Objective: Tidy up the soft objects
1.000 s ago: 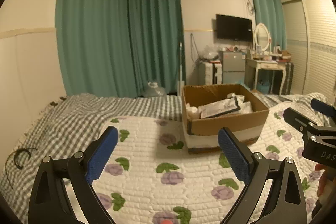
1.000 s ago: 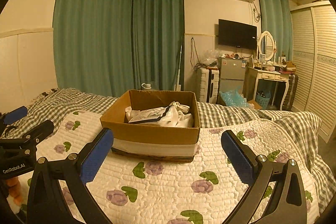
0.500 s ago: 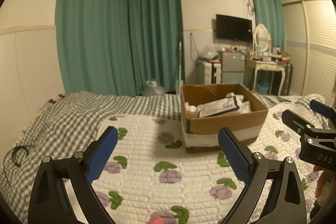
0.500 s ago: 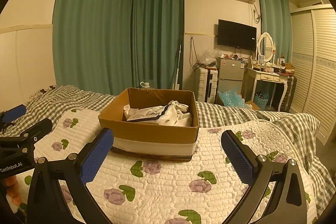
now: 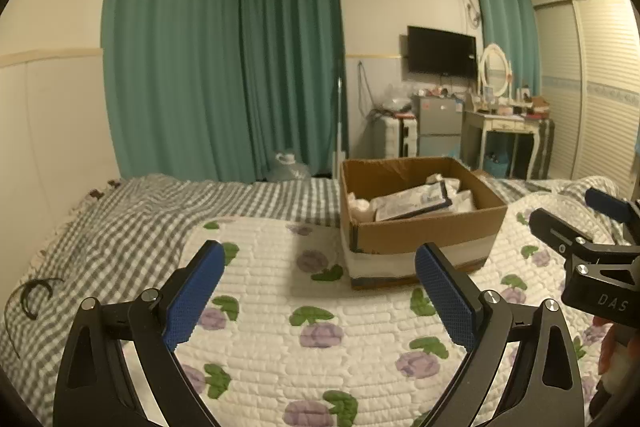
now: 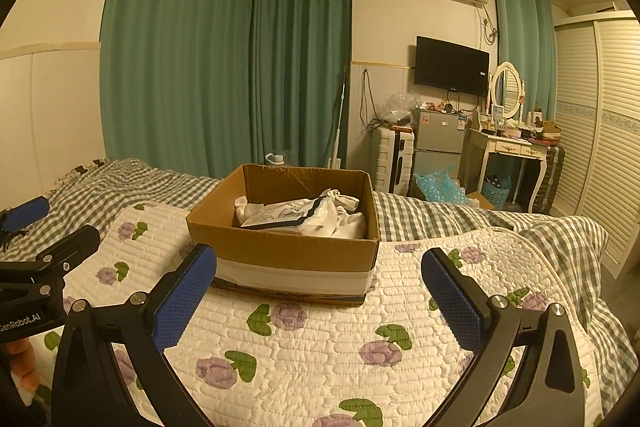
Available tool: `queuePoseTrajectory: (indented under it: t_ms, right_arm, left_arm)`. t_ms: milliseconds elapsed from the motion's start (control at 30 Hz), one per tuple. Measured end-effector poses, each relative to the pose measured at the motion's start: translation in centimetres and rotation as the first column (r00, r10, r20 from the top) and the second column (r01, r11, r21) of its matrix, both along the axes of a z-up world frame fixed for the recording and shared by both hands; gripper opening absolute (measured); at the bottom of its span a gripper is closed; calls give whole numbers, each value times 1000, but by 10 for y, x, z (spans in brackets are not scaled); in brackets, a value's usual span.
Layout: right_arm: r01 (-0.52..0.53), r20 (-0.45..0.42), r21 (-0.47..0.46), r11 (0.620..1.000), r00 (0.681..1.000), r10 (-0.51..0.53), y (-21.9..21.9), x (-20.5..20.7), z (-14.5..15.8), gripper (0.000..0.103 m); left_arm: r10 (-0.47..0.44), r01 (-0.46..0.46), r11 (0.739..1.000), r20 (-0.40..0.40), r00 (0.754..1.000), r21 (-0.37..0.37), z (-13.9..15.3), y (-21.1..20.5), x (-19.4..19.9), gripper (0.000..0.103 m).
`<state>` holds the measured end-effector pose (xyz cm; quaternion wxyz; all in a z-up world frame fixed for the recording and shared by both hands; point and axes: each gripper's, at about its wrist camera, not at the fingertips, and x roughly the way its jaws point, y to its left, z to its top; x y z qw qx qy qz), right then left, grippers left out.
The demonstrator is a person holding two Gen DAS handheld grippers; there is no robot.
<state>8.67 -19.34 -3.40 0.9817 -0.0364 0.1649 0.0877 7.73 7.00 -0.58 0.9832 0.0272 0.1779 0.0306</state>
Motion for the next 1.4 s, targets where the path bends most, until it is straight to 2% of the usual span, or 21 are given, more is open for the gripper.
queuePoseTrajectory:
  t_ms: [1400]
  right_arm:
    - [-4,-11,-4,1000,1000,4,-3,0,-5,103]
  left_arm:
    - [4,-4,1000,-9,1000,-7,-2,3,1,98]
